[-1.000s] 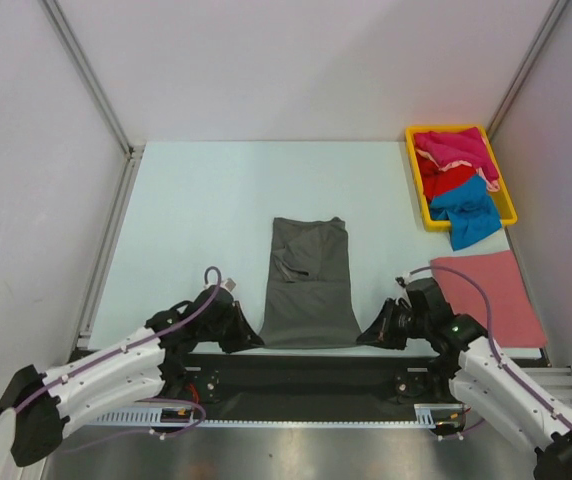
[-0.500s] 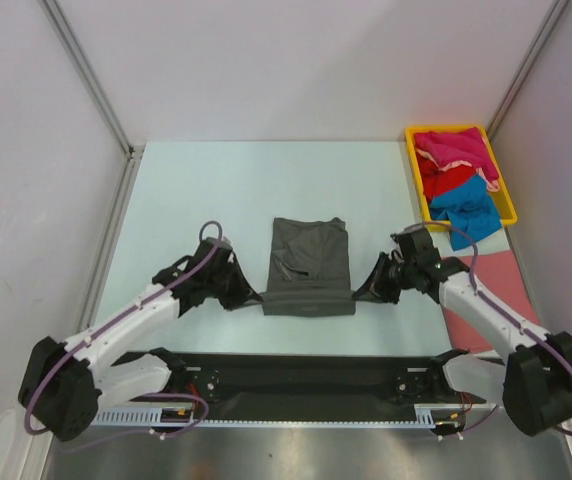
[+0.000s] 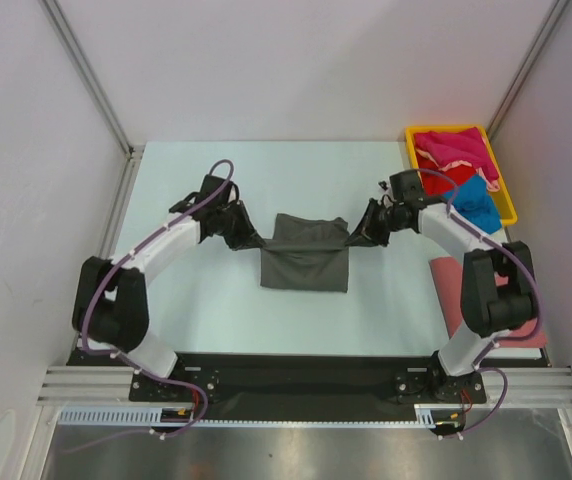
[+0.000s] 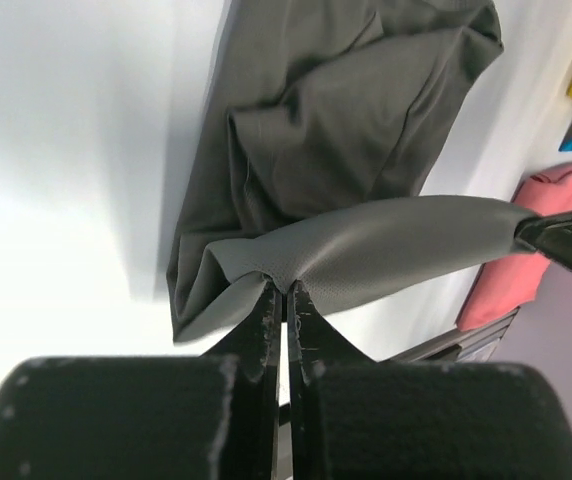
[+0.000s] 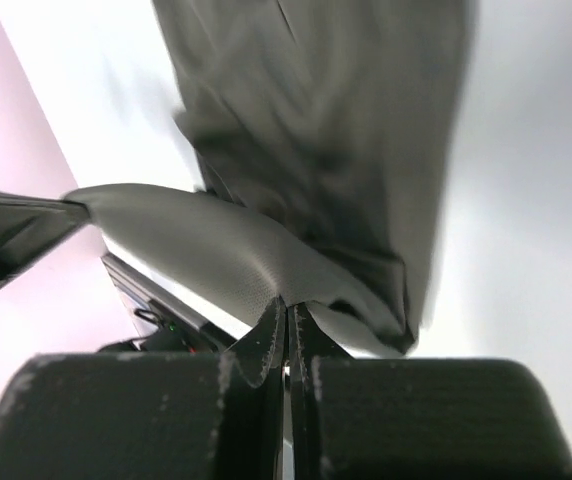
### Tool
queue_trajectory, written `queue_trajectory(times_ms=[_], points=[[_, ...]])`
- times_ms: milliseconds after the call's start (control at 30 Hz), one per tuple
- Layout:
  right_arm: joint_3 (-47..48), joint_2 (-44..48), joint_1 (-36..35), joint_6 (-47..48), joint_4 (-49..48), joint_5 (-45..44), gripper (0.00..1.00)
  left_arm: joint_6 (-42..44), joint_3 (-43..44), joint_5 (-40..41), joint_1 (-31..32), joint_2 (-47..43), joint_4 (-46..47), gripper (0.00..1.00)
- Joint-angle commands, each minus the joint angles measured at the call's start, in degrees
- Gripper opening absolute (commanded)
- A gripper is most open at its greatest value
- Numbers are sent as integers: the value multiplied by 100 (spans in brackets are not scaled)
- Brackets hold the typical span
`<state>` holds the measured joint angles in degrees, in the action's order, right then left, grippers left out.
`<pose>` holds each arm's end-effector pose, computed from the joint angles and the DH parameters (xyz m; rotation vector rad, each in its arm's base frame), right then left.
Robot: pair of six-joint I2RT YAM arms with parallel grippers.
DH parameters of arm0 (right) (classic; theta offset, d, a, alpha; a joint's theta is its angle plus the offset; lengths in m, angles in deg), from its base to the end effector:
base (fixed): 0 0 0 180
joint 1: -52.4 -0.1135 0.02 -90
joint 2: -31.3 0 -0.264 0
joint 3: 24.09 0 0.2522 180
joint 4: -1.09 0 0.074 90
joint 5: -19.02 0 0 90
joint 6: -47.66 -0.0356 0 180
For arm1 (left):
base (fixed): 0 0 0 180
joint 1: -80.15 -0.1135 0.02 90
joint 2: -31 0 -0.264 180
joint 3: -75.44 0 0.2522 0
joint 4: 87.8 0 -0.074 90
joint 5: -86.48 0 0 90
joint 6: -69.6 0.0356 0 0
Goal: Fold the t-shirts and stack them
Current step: Fold the tshirt
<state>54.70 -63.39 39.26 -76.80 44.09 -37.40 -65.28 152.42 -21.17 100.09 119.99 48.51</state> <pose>0.3244 0.0959 0.2188 0.2758 2.6866 1.0452 0.2998 -0.1202 0.2358 -0.4544 2.6510 -0.7965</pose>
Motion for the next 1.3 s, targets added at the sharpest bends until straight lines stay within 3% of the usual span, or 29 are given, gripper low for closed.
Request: queue_trajectory(times_ms=[0, 133, 433, 1100, 1200, 1267], points=[[676, -522, 84, 255, 47, 236, 0, 383, 629, -467, -105, 504, 111, 0], [1335, -1006, 180, 282, 135, 333, 0, 401, 1278, -573, -114, 1031, 128, 0], [1714, -1507, 392, 282, 118, 526, 0, 419, 2264, -749, -166, 1823, 172, 0], [2812, -2781, 708, 194, -6, 896, 2, 480, 3178, -801, -368, 3106, 198, 3], [3058, -2923, 752, 220, 109, 896, 7, 481, 3354, -749, -386, 3265, 163, 4], [3216, -3063, 778, 308, 257, 870, 20, 507, 3425, -696, -412, 3317, 120, 11]])
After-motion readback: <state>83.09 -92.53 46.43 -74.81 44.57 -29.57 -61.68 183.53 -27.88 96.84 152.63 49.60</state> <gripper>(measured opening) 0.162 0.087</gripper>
